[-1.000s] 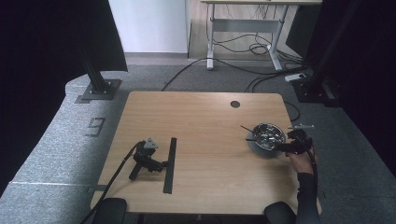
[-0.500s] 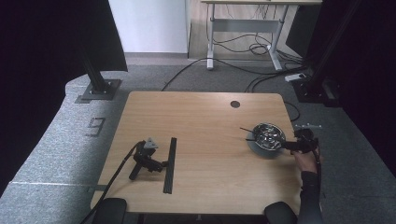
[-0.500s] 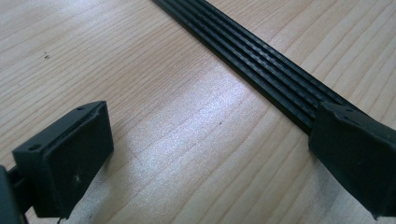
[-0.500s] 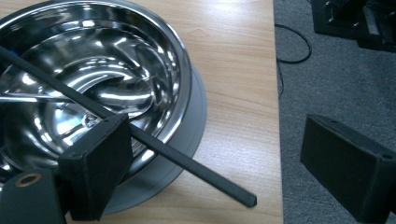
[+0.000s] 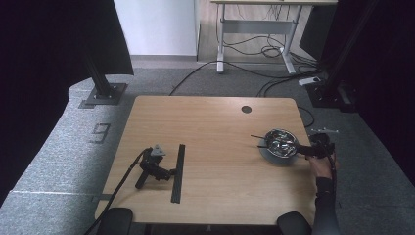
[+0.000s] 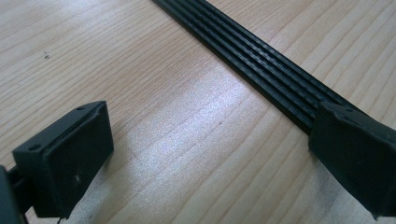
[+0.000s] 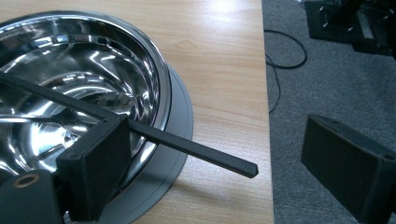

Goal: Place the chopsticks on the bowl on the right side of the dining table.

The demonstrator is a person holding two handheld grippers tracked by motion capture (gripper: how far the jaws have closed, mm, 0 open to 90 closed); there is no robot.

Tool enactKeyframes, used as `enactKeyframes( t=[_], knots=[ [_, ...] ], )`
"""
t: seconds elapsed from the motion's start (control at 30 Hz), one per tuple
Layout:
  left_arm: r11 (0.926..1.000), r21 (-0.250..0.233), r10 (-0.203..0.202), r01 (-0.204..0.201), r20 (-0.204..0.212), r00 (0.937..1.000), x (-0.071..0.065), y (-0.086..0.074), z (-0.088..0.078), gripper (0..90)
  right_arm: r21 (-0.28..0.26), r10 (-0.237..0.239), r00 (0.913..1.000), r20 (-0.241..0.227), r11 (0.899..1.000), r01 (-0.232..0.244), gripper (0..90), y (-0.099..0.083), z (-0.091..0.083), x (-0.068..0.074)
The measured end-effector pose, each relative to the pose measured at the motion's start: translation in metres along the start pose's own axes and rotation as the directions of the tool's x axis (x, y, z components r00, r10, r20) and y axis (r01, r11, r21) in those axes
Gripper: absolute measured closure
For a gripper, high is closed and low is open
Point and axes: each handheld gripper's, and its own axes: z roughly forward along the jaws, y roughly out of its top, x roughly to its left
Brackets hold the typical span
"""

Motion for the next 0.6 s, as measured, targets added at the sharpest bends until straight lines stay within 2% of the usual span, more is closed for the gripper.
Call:
enactKeyframes(
  t=[0.13,0.2,0.23,0.3,0.4,0.5,0.6],
  knots=[
    [1.0000,0.000,0.000,0.000,0.000,1.0000,0.000,0.000,0.000,0.0,-0.032,0.006,1.0000,0.003,0.999,-0.006,6.8,0.006,-0.010,0.004],
    [1.0000,0.001,0.000,0.000,0.000,1.0000,0.000,0.000,0.000,0.0,-0.035,0.001,0.9998,-0.020,0.999,-0.001,3.4,0.010,-0.012,0.012],
    [1.0000,0.000,0.000,0.000,0.000,1.0000,0.000,0.000,0.000,0.0,-0.037,-0.018,0.9995,-0.026,0.999,0.017,3.1,0.012,-0.012,0.017],
    [1.0000,0.000,0.000,0.000,0.000,1.0000,0.000,0.000,0.000,0.0,-0.049,-0.040,0.9985,-0.038,0.998,0.038,2.9,0.015,-0.009,0.028],
    [1.0000,0.000,0.000,0.000,0.000,1.0000,0.000,0.000,0.000,0.0,-0.029,-0.055,0.9975,-0.044,0.998,0.054,2.0,0.022,-0.001,0.041],
    [1.0000,0.001,0.001,-0.001,0.000,1.0000,0.000,0.000,0.000,0.0,-0.048,-0.055,0.9969,-0.057,0.997,0.053,1.9,0.030,0.006,0.052],
    [1.0000,0.000,0.000,0.000,0.000,1.0000,0.000,0.000,0.000,0.0,-0.024,-0.063,0.9971,-0.041,0.998,0.063,1.9,0.036,0.017,0.062]
  ],
)
